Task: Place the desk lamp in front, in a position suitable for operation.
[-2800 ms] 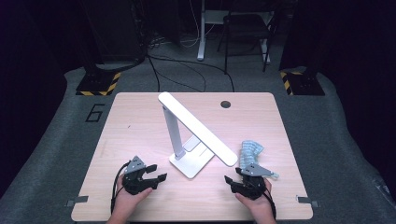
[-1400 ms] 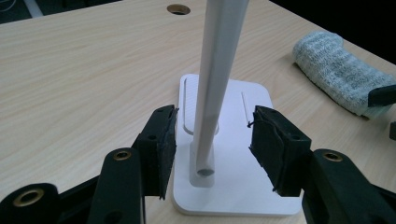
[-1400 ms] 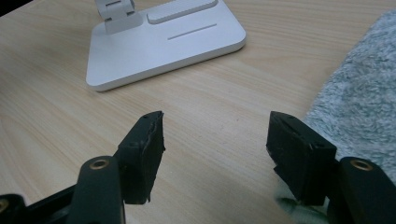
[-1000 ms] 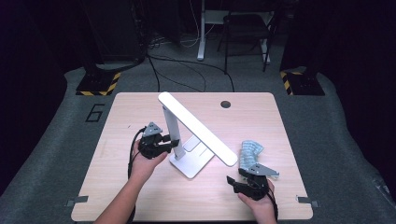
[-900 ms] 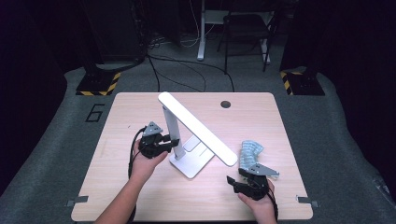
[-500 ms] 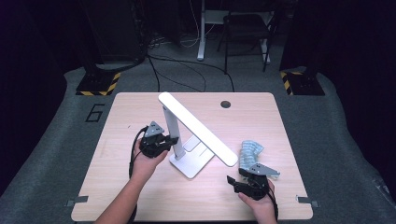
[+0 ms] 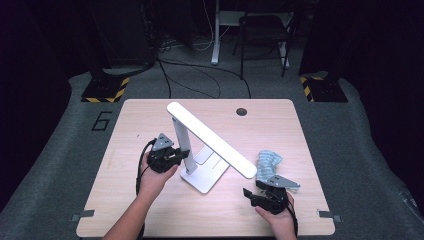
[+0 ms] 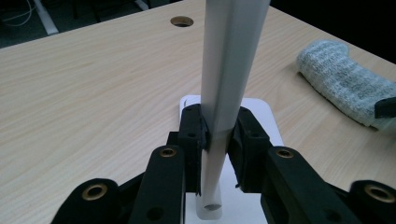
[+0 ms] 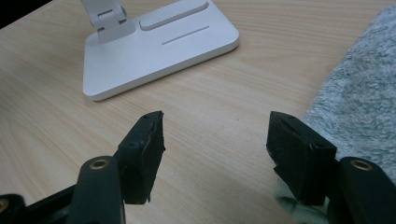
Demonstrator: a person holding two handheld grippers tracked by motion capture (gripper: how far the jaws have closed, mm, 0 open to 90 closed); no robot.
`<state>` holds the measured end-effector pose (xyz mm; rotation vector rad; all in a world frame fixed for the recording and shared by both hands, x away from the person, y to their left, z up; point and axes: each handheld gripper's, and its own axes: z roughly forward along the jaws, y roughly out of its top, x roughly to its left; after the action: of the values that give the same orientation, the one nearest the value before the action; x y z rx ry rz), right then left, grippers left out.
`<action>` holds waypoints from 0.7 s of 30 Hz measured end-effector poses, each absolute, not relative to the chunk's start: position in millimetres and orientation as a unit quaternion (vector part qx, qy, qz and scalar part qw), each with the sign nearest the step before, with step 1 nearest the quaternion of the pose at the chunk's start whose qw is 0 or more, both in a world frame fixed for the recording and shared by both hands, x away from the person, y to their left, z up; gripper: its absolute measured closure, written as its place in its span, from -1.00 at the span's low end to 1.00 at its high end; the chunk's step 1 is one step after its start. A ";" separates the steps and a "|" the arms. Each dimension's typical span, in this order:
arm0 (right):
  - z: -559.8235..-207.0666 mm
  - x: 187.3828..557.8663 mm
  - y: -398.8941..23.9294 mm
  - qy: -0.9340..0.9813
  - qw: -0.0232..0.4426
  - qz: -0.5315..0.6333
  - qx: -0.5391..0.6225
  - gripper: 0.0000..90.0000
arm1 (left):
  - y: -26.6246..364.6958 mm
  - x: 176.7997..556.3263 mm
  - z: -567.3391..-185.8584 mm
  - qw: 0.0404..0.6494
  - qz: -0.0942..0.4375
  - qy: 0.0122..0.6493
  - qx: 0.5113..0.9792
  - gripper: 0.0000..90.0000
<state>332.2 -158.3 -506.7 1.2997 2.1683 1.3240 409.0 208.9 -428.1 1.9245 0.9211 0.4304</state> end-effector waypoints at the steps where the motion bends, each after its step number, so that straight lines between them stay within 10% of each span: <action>1: -506.8 332.3 -158.1 0.751 0.144 0.460 0.452 -0.19 | 209.2 406.8 -428.2 0.464 0.175 0.375 0.783 0.68; 21: -507.2 331.8 -159.5 0.746 0.139 0.462 0.459 -0.19 | 215.6 386.3 -423.2 0.488 0.132 0.360 0.784 0.45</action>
<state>331.8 -159.5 -507.2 1.3264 2.1572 1.3351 386.3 215.6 -423.2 1.9062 0.8741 0.3210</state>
